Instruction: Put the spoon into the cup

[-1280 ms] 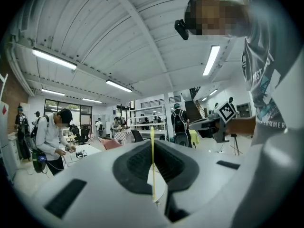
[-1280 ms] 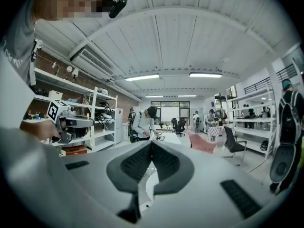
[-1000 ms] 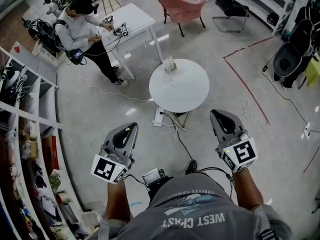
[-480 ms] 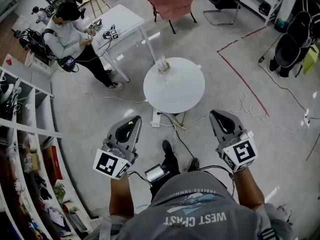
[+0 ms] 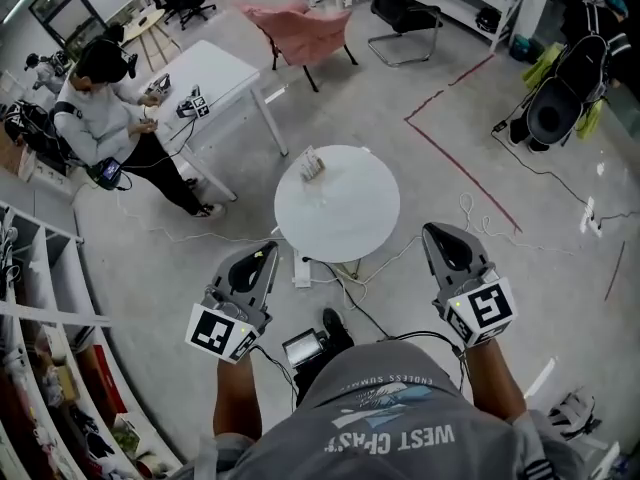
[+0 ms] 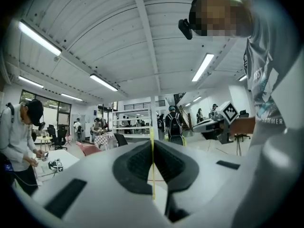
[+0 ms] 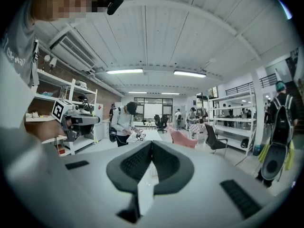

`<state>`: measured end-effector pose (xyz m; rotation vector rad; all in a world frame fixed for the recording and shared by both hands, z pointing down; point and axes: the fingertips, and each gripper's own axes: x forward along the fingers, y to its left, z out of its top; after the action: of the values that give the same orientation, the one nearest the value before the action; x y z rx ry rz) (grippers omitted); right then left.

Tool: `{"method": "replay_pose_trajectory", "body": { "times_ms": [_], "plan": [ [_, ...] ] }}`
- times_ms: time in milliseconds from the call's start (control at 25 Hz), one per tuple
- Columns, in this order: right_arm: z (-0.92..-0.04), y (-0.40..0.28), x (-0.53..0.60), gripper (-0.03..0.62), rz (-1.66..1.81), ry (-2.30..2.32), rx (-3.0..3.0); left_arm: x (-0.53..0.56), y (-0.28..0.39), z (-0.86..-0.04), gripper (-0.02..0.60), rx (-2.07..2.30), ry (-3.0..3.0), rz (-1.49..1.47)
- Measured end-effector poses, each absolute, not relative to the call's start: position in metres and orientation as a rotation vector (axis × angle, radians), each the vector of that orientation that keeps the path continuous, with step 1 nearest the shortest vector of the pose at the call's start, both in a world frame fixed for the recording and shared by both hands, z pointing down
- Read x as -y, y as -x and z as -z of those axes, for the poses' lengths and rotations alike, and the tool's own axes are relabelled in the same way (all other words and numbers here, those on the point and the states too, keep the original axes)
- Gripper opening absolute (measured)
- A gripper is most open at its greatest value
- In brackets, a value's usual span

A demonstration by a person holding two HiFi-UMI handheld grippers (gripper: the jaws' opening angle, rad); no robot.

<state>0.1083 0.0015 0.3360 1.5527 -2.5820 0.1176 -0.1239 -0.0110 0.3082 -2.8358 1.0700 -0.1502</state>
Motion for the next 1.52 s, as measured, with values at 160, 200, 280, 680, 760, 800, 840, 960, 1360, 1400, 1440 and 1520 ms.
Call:
{"method": "replay_pose_trajectory", "body": {
  "times_ms": [160, 200, 280, 680, 760, 800, 840, 960, 1360, 1400, 1440, 1520],
  "plan": [
    [-0.335, -0.091, 0.018, 0.003, -0.097, -1.555, 2.56, 0.036, 0.135, -0.312, 0.0, -1.028, 2.849, 0.137],
    [-0.335, -0.089, 0.022, 0.003, -0.092, -1.557, 2.553, 0.042, 0.137, -0.314, 0.0, -1.021, 2.853, 0.133],
    [-0.334, -0.085, 0.031, 0.003, -0.079, -1.567, 2.536, 0.053, 0.141, -0.32, 0.0, -1.009, 2.87, 0.119],
    [-0.327, -0.084, 0.056, 0.003, -0.069, -1.609, 2.463, 0.091, 0.142, -0.333, 0.0, -0.946, 2.938, 0.091],
    [-0.327, -0.088, 0.065, 0.003, -0.077, -1.608, 2.468, 0.098, 0.138, -0.333, 0.0, -0.942, 2.942, 0.105],
    [-0.327, -0.089, 0.07, 0.003, -0.08, -1.602, 2.474, 0.102, 0.136, -0.332, 0.0, -0.944, 2.941, 0.115],
    [-0.328, -0.091, 0.076, 0.003, -0.084, -1.59, 2.483, 0.106, 0.133, -0.332, 0.0, -0.949, 2.938, 0.125],
    [-0.333, -0.097, 0.095, 0.003, -0.099, -1.541, 2.517, 0.118, 0.124, -0.33, 0.0, -0.982, 2.928, 0.157],
    [-0.336, -0.115, 0.166, 0.003, -0.121, -1.333, 2.637, 0.155, 0.093, -0.326, 0.0, -1.209, 2.884, 0.185],
    [-0.337, -0.116, 0.172, 0.003, -0.126, -1.315, 2.647, 0.159, 0.088, -0.326, 0.0, -1.22, 2.884, 0.186],
    [-0.338, -0.117, 0.179, 0.003, -0.124, -1.29, 2.66, 0.163, 0.084, -0.325, 0.0, -1.233, 2.883, 0.187],
    [-0.338, -0.116, 0.192, 0.003, -0.102, -1.224, 2.699, 0.168, 0.077, -0.323, 0.0, -1.27, 2.873, 0.192]
  ]
}}
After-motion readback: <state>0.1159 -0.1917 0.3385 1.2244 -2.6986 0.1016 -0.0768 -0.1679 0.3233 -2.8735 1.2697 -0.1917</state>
